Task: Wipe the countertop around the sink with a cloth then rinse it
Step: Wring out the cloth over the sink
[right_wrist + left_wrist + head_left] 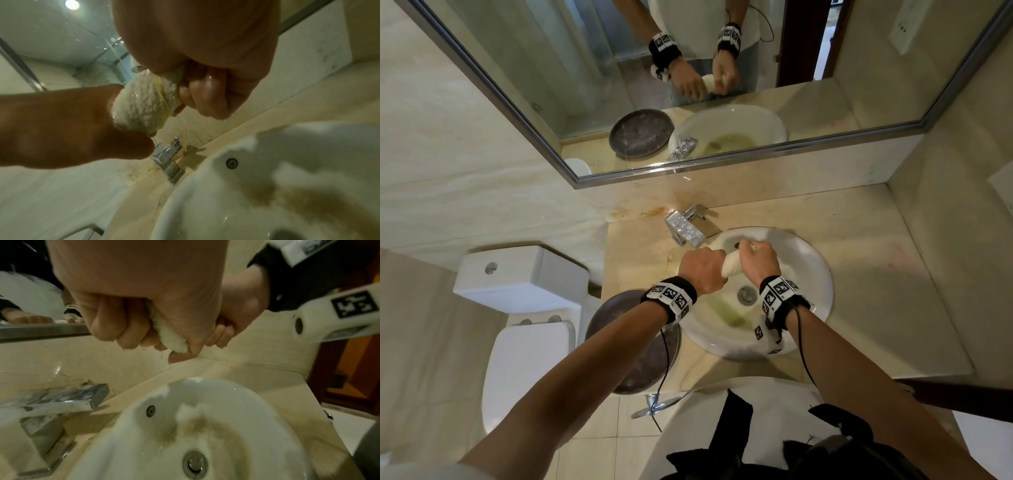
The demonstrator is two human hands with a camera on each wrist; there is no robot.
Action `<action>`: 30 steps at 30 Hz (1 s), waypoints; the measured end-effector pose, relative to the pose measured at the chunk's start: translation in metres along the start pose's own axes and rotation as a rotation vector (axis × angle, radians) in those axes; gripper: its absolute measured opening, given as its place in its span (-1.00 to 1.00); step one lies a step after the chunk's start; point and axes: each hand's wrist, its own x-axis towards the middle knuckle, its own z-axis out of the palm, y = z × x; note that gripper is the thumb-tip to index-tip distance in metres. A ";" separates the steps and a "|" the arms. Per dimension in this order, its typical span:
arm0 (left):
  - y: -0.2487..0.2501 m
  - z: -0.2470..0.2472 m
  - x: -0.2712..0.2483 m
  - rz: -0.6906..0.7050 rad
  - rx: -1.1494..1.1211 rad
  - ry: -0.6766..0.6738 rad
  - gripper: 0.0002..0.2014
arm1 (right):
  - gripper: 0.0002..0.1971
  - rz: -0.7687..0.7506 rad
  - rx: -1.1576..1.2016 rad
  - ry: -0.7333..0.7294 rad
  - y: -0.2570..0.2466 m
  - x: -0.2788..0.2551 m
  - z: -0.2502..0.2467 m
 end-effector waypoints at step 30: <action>-0.015 0.010 0.006 -0.018 -0.663 -0.354 -0.43 | -0.67 -0.072 -0.021 -0.154 0.012 0.010 -0.018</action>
